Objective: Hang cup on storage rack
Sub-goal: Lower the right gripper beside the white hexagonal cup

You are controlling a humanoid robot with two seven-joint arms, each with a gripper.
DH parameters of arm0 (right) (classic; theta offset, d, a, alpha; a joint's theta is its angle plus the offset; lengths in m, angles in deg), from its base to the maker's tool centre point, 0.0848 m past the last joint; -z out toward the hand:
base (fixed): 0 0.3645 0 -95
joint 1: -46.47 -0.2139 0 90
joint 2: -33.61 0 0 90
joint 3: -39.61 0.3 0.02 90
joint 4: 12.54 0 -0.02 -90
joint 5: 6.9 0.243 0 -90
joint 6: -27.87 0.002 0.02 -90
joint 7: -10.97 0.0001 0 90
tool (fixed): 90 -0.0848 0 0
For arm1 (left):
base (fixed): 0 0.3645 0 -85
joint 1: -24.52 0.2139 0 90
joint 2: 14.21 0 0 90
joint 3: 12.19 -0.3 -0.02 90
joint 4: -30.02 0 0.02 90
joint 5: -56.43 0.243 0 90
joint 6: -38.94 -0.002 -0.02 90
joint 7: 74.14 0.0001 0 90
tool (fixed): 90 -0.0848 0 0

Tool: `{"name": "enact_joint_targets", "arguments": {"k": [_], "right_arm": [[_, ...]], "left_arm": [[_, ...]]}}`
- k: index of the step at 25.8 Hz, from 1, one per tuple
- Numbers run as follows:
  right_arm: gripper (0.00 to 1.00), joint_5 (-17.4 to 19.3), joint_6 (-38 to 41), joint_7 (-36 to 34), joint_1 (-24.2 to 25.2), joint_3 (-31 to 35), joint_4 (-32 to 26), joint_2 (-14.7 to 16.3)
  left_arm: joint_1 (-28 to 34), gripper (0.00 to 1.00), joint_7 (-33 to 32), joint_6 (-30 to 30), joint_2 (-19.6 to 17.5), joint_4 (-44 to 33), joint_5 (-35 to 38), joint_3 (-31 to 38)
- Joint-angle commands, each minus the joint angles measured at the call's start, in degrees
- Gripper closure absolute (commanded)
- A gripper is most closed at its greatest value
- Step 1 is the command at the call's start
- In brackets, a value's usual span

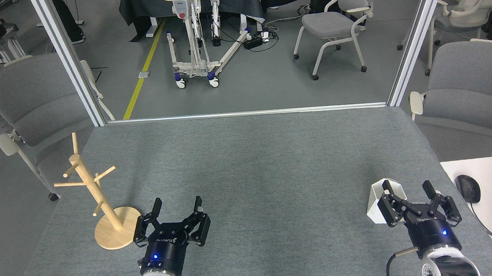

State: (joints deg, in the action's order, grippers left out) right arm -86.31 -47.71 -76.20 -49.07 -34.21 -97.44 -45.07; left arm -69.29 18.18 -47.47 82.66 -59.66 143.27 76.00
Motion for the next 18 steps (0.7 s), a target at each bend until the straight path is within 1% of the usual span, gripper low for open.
{"name": "enact_joint_targets", "arguments": {"k": [1,7,14,15,18], "right_arm": [[0.0,0.0,0.0,0.0,0.1,0.0,0.0,-0.1],[0.0,-0.1,-0.1,0.0,0.6,0.1,0.0,-0.5],[0.0,0.0,-0.8,-0.2,5.4,0.3,0.3,0.3],[0.0,0.0,-0.8,-0.3,5.5,0.3,0.6,0.4],[0.0,0.0,-0.8,-0.4,4.7,0.3,4.6,0.6]], "left_arm": [[-0.1,0.01,-0.1,-0.5,0.1,0.2,0.1,-0.2],[0.1,0.01,0.1,-0.3,0.0,1.1,0.0,-0.3],[-0.1,0.01,0.1,-0.4,0.1,0.3,-0.3,-0.1],[-0.1,0.01,0.1,-0.5,0.1,0.3,-0.3,-0.1],[-0.1,0.01,0.1,-0.5,0.1,0.5,-0.3,-0.1]]}}
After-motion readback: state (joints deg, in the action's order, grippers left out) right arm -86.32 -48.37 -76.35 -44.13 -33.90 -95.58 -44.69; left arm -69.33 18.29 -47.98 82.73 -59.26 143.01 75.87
